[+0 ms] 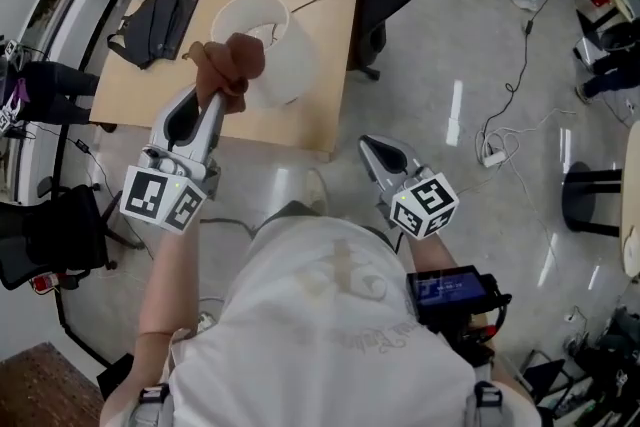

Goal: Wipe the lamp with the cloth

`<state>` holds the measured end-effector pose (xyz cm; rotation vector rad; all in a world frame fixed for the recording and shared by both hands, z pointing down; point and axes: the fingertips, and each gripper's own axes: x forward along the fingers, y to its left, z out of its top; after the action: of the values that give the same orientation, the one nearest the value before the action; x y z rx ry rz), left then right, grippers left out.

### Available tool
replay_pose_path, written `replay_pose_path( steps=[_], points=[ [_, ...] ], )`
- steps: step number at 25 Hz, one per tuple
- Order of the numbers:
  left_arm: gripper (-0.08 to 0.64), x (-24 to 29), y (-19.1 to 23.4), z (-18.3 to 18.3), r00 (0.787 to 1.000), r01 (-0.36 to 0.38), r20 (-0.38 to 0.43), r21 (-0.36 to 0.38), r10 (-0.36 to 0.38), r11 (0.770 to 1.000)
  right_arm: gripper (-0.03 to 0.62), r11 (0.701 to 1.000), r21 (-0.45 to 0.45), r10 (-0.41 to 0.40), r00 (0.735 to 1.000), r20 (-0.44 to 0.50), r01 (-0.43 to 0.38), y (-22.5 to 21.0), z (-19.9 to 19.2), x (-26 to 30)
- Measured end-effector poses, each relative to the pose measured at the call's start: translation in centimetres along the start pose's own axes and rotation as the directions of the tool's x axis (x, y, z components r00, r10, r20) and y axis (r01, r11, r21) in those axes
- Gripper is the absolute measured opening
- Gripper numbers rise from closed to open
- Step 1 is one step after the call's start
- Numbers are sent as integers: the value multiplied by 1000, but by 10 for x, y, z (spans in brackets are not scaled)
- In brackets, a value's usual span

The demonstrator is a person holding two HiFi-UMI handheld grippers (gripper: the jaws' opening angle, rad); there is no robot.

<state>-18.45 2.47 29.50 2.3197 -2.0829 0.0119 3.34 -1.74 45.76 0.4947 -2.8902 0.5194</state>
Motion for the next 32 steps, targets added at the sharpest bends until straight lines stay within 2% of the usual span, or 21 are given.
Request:
replay_pose_path(
  steps=[4,8,15,21,26,32],
  points=[
    [94,-32,-36,-31,1000,11,-13,-25,-12,1000,14,1000,-7,24,1000,10,-24,23,-10,-15],
    [94,-58,-71,-72,996,46,-70,-22,-48,999,14,1000,7,21,1000,6,-21,40,-24,-29],
    [94,-82,-88,-148,975,91,-193,-105,-110,990,14,1000,16,2,1000,27,-3,59,-37,-48],
    [94,-86,-68,-160,973,102,-190,-145,-129,984,14,997,6,-73,996,43,72,69,-36,-46],
    [94,-85,-50,-159,963,152,-207,-117,-174,981,14,996,-4,-92,995,41,92,89,-25,-19],
    [94,-86,-52,-166,950,210,-210,-124,-232,970,14,992,0,-130,991,44,130,104,-27,-17]
  ],
)
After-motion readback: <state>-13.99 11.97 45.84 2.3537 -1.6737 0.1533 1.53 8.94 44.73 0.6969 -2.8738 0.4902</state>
